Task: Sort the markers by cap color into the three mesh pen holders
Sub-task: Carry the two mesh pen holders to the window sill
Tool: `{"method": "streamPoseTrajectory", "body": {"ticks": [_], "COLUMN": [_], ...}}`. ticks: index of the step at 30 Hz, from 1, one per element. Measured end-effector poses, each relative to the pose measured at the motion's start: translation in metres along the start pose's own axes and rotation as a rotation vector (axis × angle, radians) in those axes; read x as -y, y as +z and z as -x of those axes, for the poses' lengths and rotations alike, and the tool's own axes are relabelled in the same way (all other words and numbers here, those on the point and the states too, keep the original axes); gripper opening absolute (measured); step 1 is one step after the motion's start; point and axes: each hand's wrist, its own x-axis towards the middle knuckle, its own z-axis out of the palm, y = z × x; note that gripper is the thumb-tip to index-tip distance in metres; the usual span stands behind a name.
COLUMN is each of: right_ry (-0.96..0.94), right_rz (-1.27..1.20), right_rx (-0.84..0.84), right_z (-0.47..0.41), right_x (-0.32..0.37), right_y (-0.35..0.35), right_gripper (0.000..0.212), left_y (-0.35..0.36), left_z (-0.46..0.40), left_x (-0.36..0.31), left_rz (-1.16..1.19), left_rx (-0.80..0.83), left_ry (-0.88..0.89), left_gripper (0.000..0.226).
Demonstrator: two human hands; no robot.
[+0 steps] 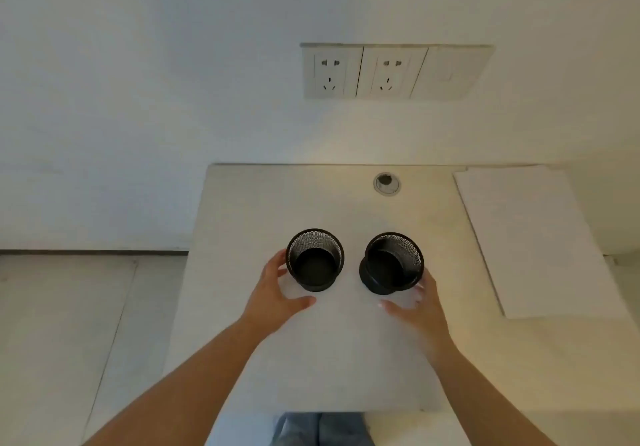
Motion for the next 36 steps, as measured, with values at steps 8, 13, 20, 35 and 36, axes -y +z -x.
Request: {"method": "streamPoseTrajectory", "body": {"ticks": [8,13,20,35,36], "right_ry": [-0.098,-0.161,-0.139,-0.167,-0.164], "right_rz": [-0.024,0.067,0.1,0.122,0.14], "right_rx": [-0.063,-0.057,0.118,0.583,0.611], "right_z": [-0.015,-0.023,-0.021,0.098,0.109], "right_x": [0.011,0.025,0.04,0.101,0.104], "right_y": [0.013,0.015,0.046,0.243,0.26], "right_gripper": [0.081,0.078,0.073,0.048,0.047], "left_y": [0.022,0.028,0.003,-0.168,-0.18], "left_z": [-0.011,-0.003,0.027,0.207,0.221], "left_x": [-0.019,-0.025,-0.014,0.118,0.133], "left_rz": [0.062,0.163,0.283,0.492,0.515], "left_rx": [-0.108,-0.187,-0.345,-0.864,-0.89], "left_ry": [0.088,0.06,-0.059,-0.33,-0.36], "left_gripper": [0.095,0.093,0.088,0.072,0.072]}}
